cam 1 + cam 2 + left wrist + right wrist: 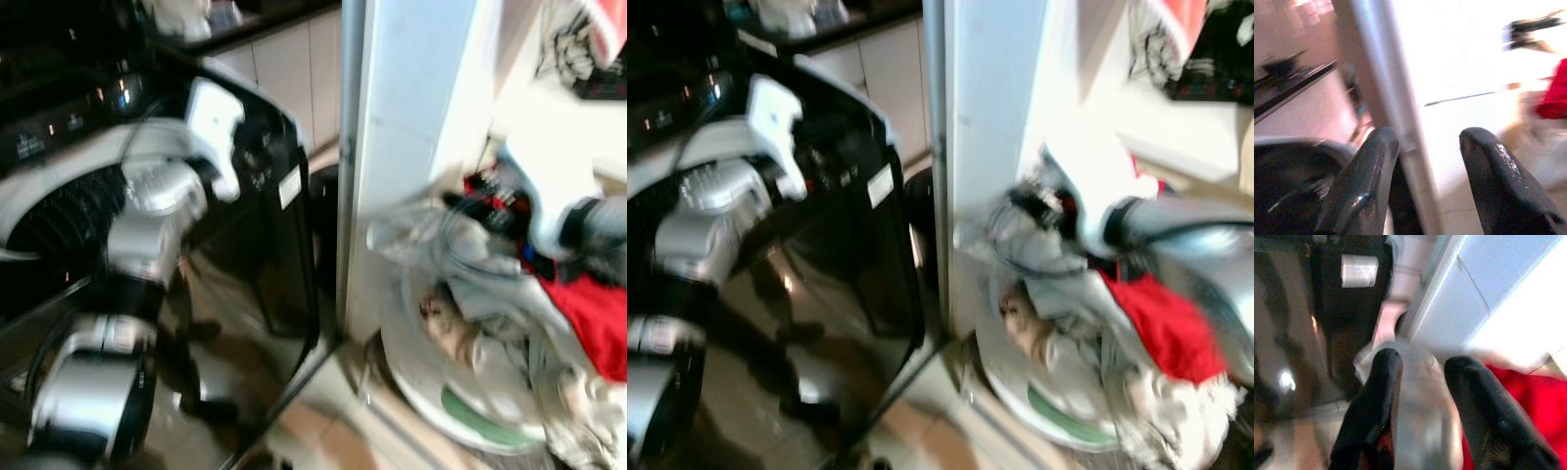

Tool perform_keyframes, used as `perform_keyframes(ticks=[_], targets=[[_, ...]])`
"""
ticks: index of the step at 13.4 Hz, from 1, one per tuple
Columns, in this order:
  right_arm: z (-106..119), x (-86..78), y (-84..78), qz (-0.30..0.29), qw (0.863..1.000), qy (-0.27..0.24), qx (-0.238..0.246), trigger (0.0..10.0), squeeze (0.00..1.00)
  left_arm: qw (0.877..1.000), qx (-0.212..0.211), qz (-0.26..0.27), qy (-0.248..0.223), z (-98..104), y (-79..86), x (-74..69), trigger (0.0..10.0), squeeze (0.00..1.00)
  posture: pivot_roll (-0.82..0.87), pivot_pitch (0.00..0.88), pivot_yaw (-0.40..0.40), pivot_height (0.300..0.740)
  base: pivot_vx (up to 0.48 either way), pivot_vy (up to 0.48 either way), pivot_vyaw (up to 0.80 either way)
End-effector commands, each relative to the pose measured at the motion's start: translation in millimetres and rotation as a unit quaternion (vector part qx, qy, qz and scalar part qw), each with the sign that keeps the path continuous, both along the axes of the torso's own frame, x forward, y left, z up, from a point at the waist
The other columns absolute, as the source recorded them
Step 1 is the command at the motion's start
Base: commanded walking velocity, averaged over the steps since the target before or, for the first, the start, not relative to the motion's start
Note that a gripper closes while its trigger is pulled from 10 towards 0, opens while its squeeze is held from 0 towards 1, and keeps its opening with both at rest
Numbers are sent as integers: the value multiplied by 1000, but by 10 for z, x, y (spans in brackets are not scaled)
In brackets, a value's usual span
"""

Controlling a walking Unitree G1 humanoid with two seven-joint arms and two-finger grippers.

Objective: Clothes washing

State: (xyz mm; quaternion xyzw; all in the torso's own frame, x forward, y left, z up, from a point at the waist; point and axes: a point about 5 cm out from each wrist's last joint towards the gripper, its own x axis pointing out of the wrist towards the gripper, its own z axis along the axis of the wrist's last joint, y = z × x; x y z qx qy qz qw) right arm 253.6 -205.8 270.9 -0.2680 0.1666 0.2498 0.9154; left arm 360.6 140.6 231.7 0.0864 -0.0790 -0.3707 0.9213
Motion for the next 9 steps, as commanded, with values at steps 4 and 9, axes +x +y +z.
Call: perform_keyframes(ticks=[4, 9], targets=[[209, -276, -351, 6, 996, 44, -78, 10000, 1000, 990, 3, -133, 46, -40, -135, -410, 10000, 0, -143, 0, 118, 740, 0, 0, 0], [185, -367, -586, -26, 991, 78, -102, 10000, 1000, 984, 5, -161, 70, -126, -196, -643, 10000, 0, -144, 0, 121, 740, 0, 0, 0]])
